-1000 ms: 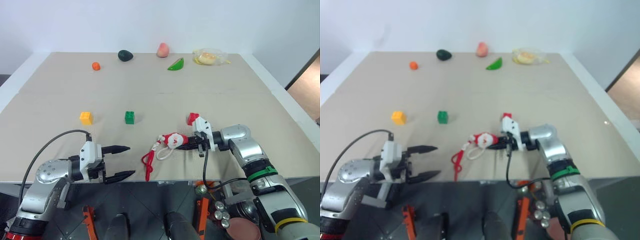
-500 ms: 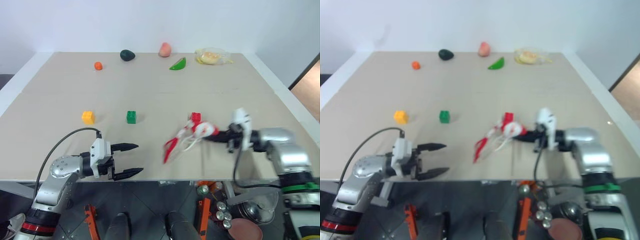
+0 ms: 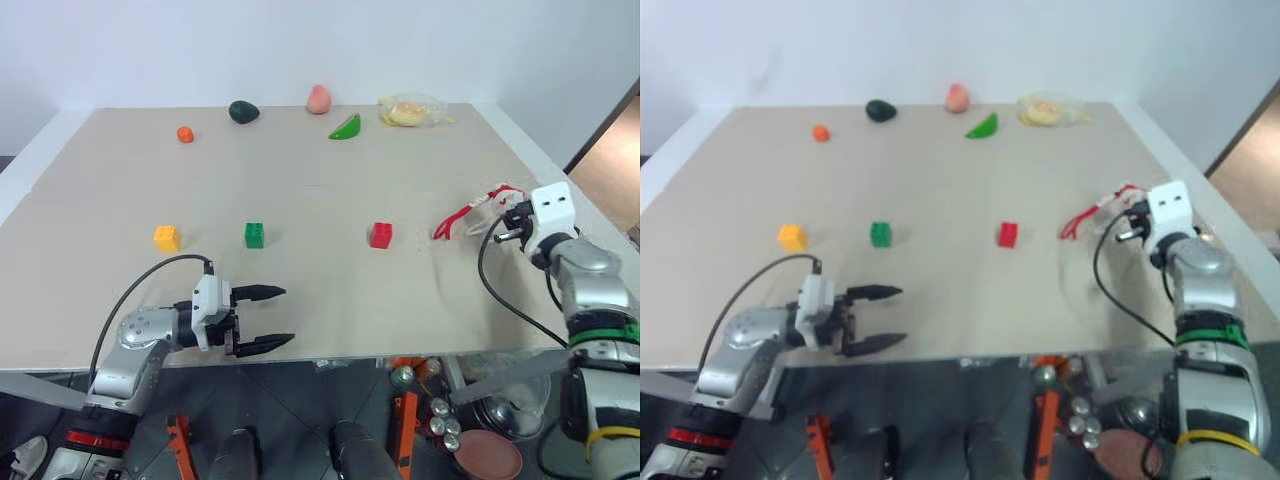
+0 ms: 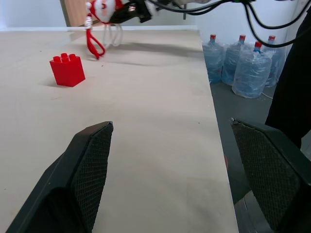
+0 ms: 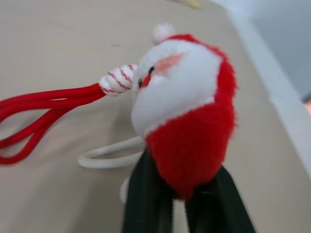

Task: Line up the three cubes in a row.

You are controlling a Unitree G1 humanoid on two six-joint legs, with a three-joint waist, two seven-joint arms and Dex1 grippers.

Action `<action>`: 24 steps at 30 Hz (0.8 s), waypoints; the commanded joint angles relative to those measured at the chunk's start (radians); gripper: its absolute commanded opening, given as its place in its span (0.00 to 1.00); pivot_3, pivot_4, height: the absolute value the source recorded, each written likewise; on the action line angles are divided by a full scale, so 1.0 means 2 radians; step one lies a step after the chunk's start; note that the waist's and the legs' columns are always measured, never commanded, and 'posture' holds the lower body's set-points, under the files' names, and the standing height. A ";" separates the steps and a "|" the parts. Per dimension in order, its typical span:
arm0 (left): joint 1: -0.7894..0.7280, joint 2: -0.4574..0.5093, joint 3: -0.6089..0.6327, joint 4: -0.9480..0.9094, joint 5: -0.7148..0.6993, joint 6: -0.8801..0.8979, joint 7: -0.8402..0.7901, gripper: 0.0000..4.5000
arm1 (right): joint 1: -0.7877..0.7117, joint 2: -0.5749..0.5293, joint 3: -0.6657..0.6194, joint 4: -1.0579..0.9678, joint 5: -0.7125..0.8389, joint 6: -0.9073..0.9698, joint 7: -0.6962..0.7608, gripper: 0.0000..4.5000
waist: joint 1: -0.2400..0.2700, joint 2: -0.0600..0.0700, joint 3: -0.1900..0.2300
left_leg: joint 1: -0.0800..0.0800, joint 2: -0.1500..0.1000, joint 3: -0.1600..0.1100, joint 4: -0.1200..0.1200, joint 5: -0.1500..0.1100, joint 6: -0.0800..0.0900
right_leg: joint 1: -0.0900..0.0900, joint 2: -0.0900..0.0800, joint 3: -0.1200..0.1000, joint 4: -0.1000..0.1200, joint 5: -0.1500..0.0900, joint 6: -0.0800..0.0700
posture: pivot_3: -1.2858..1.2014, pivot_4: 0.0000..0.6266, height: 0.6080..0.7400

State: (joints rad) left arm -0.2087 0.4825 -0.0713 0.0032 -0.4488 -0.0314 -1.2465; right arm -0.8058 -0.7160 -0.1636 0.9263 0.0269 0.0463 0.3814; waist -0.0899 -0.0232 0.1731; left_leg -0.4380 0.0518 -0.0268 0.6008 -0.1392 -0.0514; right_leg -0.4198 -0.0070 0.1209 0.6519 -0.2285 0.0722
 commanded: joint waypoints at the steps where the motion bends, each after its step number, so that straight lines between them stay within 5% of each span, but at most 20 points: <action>1: 0.000 -0.002 0.005 0.000 -0.001 -0.013 -0.001 0.90 | -0.041 -0.001 -0.026 0.035 0.004 -0.030 -0.063 0.37 | 0.000 0.000 0.000 | 0.000 0.000 0.000 0.000 0.000 0.000 | 0.000 0.000 0.000 0.000 0.000 0.000 | 0.52 0.24 1.00; 9: 0.012 -0.006 0.005 0.000 -0.002 -0.018 0.005 0.90 | -0.073 0.017 -0.037 0.048 0.029 -0.050 -0.052 0.97 | -0.001 0.000 0.000 | 0.000 0.000 0.000 0.000 0.000 0.001 | 0.000 0.000 0.001 0.000 -0.001 0.001 | 0.52 0.24 1.00; 18: 0.017 -0.009 0.006 -0.002 -0.003 -0.016 0.007 0.90 | -0.068 0.038 -0.051 -0.030 0.092 -0.024 0.039 0.99 | -0.004 0.001 0.001 | 0.000 0.000 0.000 0.000 0.000 0.001 | 0.001 0.000 0.001 0.000 0.000 0.001 | 0.52 0.24 1.00; 24: 0.018 -0.003 0.013 -0.001 -0.008 -0.014 0.003 0.90 | 0.031 0.041 -0.002 -0.225 0.146 0.044 0.207 0.99 | -0.003 0.002 0.001 | 0.000 0.000 -0.001 -0.001 0.000 0.001 | 0.001 0.001 0.000 0.000 0.000 0.001 | 0.52 0.24 1.00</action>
State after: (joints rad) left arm -0.1695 0.4646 -0.0677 0.0191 -0.4507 -0.0471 -1.2330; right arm -0.7811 -0.6273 -0.1947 0.5948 0.2753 0.0951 0.6895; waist -0.0952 -0.0200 0.1747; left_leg -0.4378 0.0521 -0.0290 0.5995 -0.1398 -0.0490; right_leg -0.4179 -0.0054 0.1214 0.6518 -0.2298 0.0746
